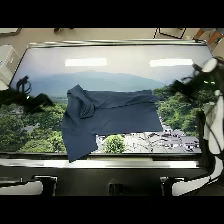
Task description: Fold the clothes and pants, and hang the long-sleeved shirts on hangers.
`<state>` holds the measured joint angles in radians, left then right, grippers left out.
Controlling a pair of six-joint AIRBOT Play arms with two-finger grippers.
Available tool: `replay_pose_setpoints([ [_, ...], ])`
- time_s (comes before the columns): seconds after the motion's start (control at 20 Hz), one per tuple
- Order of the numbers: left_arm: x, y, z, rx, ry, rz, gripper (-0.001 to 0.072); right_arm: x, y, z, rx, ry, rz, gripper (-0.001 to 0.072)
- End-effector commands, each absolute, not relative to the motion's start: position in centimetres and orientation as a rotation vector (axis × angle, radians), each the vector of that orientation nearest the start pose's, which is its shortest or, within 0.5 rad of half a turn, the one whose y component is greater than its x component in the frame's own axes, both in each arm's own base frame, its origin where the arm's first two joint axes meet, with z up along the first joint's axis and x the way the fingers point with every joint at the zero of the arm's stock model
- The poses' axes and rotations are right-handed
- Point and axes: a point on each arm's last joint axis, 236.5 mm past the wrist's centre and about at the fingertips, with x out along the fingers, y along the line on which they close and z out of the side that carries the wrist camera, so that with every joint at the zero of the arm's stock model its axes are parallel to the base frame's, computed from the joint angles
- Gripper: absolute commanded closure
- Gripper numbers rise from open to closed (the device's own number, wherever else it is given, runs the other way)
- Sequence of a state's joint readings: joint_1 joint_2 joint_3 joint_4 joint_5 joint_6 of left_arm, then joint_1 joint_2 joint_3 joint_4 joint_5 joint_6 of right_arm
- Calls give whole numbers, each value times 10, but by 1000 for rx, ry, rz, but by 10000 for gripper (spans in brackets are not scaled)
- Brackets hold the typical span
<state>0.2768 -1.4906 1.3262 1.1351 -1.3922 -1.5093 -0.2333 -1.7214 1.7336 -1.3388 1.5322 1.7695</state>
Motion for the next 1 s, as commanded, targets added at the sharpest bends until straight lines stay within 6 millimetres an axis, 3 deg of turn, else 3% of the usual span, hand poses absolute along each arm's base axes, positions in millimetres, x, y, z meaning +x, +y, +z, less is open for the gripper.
replay_pose_setpoints([
  [0.0,315,27,-31,-670,1656,-68,112,352,-79,-18,615,1765,-130,91],
  [0.15,286,-5,-75,-749,1686,-100,129,327,-59,-50,673,1808,-55,99],
  [0.3,300,-34,-86,-841,1591,-171,130,329,-51,-60,702,1787,-35,102],
  [0.55,324,-49,-95,-780,1514,-151,131,349,-50,-65,735,1706,-38,102],
  [0.6,326,-54,-95,-766,1511,-155,222,349,-50,-69,738,1714,-38,102],
  [0.7,326,-61,-96,-743,1512,-171,503,345,-48,-79,751,1741,-41,97],
  [0.8,326,-62,-96,-741,1515,-174,678,338,-41,-93,795,1774,-41,79],
  [0.95,324,-63,-95,-740,1521,-178,685,340,-18,-106,894,1763,18,80],
])
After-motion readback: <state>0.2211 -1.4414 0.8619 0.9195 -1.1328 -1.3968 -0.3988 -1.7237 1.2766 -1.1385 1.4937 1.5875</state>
